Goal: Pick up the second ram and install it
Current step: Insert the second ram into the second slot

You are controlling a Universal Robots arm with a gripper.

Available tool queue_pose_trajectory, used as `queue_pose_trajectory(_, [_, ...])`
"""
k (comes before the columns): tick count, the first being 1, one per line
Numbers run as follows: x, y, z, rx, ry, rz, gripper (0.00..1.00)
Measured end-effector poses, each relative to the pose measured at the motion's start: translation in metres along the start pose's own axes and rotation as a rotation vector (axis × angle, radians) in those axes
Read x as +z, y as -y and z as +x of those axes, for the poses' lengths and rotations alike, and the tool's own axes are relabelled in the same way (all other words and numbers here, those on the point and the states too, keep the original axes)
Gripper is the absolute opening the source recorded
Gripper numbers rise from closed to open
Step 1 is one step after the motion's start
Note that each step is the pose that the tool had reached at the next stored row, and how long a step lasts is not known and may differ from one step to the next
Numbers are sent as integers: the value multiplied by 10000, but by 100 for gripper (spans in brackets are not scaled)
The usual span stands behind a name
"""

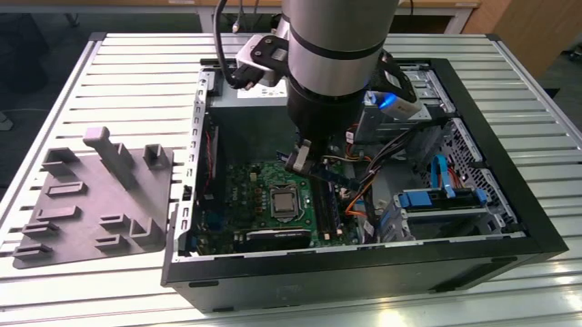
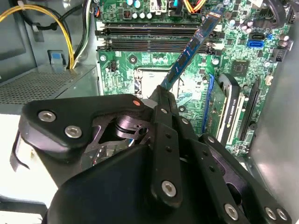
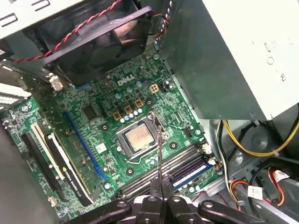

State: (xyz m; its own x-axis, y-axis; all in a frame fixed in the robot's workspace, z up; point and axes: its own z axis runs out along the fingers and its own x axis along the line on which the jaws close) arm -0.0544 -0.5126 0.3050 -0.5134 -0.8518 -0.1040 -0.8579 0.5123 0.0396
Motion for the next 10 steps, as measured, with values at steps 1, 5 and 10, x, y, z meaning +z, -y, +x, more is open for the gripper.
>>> queue_pose_trajectory(1, [0, 0, 0, 270, 10, 28, 11])
queue_pose_trajectory(5, [0, 0, 0, 336, 13, 35, 11])
queue_pose_trajectory(10, [0, 0, 0, 417, 16, 43, 11])
